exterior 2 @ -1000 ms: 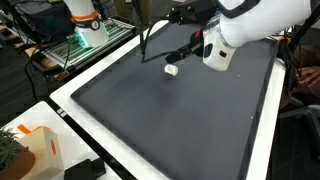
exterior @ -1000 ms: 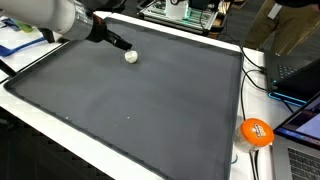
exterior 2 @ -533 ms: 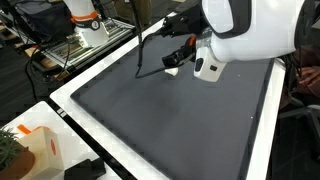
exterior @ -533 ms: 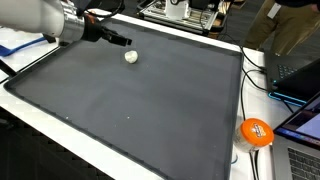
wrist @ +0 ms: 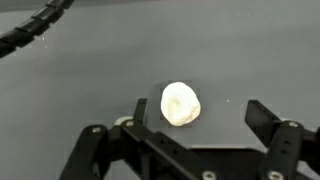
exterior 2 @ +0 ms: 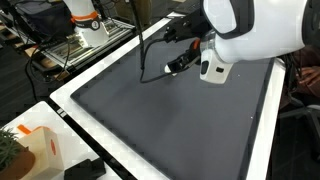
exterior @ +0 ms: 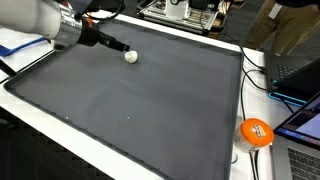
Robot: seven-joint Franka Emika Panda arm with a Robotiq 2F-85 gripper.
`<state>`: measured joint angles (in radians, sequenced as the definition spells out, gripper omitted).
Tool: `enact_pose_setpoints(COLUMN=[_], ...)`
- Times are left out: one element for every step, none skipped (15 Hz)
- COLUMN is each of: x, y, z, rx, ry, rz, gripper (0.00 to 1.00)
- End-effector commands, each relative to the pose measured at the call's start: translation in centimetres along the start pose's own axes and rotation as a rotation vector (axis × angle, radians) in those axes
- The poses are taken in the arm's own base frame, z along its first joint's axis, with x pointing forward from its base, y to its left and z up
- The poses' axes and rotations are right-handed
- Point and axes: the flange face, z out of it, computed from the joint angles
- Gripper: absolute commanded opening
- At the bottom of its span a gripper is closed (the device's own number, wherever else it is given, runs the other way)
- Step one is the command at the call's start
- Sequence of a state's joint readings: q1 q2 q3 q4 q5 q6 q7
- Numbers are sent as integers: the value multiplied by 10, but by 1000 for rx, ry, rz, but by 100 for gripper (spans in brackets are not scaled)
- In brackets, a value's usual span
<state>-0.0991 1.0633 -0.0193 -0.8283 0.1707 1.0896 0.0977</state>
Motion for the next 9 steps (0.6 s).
enact_pose_setpoints(x=[2, 3, 4, 4, 4, 4, 5, 5, 5], y=[-1, -1, -1, -1, 0, 1, 2, 2, 2], z=[-7, -9, -10, -12, -13, -13, -14, -15, -13], rx=[-13, -22, -32, -44, -60, -75, -90, -99, -112], ry=[86, 112, 130, 146, 154, 168, 187, 204, 209], rz=[-71, -89, -97, -102, -103, -100, -89, -75, -64], gripper=[100, 100, 100, 100, 100, 100, 100, 100, 100])
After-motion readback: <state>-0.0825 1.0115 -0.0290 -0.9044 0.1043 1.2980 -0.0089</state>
